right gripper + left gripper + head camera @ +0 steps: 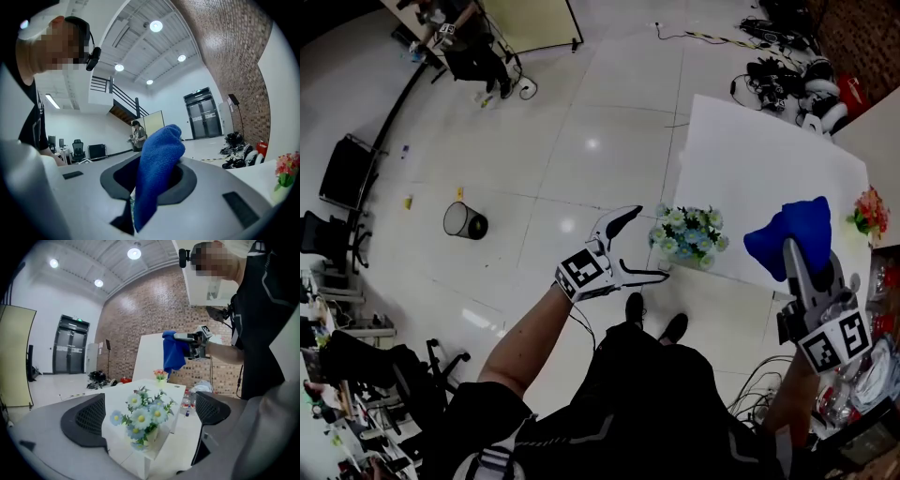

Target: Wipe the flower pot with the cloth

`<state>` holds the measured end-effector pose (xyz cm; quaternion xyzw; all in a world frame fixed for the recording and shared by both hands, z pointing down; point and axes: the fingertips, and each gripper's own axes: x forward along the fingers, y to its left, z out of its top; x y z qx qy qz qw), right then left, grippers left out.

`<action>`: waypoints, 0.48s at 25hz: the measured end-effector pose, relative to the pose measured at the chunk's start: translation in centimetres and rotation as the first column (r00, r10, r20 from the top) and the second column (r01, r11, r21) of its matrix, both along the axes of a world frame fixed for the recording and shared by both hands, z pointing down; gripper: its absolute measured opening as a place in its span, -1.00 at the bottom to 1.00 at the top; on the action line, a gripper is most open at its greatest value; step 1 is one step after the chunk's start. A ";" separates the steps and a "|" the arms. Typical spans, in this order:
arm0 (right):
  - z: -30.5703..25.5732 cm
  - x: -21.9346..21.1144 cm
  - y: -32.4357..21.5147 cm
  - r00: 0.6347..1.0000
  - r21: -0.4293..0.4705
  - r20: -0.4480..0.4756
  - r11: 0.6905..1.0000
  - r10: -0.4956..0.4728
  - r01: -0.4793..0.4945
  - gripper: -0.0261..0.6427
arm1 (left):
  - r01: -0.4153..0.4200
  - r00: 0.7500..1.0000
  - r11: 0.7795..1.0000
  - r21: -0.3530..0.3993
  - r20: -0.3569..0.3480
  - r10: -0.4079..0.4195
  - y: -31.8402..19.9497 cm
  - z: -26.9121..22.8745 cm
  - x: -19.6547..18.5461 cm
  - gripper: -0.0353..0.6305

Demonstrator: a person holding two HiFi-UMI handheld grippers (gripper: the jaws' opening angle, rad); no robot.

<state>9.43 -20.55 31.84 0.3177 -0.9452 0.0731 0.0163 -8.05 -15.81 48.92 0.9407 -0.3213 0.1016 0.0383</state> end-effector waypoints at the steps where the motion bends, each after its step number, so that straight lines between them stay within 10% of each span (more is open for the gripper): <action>1: 0.4 -0.1 -0.5 1.000 0.001 -0.007 1.000 0.011 -0.011 -0.69 | 0.014 1.000 1.000 0.010 -0.001 -0.014 -0.6 1.1 -0.3 0.88; 12: 4.9 -1.1 -1.5 0.998 0.037 -0.034 0.998 0.043 -0.042 -0.69 | -0.074 0.997 0.992 -0.101 -0.027 0.072 -3.9 14.4 0.1 0.88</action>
